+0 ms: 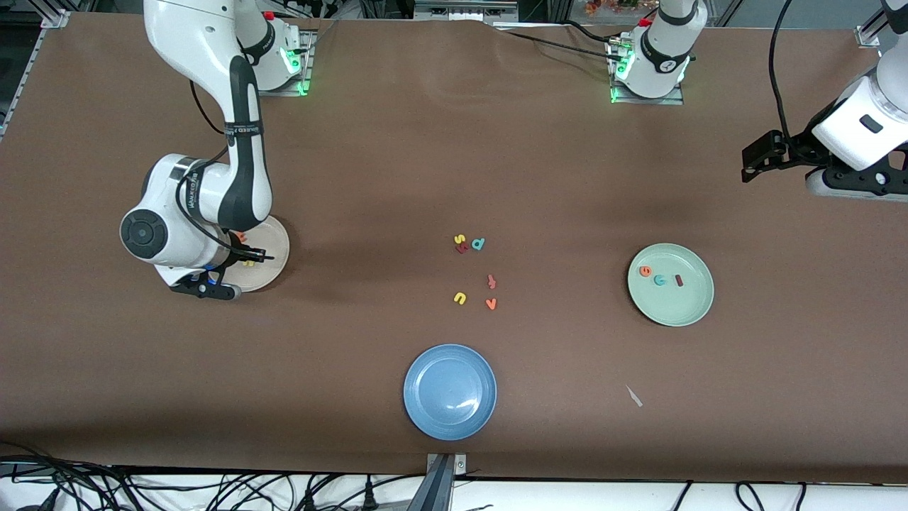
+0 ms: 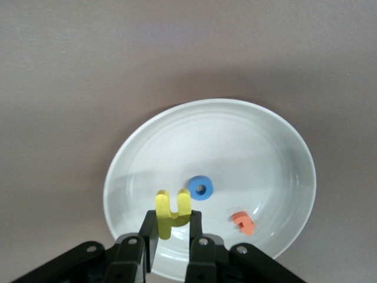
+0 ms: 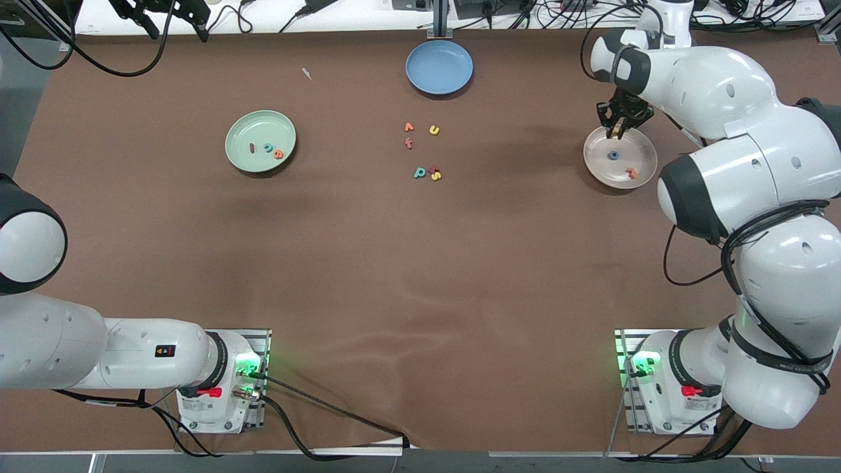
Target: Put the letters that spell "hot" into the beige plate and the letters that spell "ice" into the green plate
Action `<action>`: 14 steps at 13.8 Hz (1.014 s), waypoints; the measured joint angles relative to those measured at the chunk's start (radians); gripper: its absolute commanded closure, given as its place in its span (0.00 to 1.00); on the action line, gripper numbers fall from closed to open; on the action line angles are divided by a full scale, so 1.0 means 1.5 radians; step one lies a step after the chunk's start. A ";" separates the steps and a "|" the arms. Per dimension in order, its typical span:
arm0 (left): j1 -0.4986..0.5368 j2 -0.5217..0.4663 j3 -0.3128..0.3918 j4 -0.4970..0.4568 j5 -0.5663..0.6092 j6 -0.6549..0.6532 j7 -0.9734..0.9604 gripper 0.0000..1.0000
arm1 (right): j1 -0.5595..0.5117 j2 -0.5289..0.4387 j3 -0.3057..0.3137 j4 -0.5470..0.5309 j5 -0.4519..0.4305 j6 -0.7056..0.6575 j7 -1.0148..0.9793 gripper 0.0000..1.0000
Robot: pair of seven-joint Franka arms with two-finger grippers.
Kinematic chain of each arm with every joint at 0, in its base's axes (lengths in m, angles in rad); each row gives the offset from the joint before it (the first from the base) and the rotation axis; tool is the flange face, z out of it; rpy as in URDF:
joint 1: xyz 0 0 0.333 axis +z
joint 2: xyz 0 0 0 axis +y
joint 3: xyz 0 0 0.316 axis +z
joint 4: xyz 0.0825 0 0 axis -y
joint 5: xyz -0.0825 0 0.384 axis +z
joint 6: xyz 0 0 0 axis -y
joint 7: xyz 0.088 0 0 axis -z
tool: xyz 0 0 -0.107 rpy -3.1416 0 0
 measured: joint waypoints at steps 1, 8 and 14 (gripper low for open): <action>-0.001 0.000 0.000 0.001 0.000 0.000 0.000 0.00 | 0.000 0.001 0.001 -0.004 0.000 0.003 -0.001 0.00; -0.002 0.000 0.000 0.003 0.000 -0.003 0.000 0.00 | 0.002 0.000 0.002 0.017 0.000 0.000 -0.001 0.00; -0.002 0.000 0.000 0.003 0.000 -0.007 0.000 0.00 | 0.001 0.000 0.000 0.037 0.000 -0.013 -0.001 0.00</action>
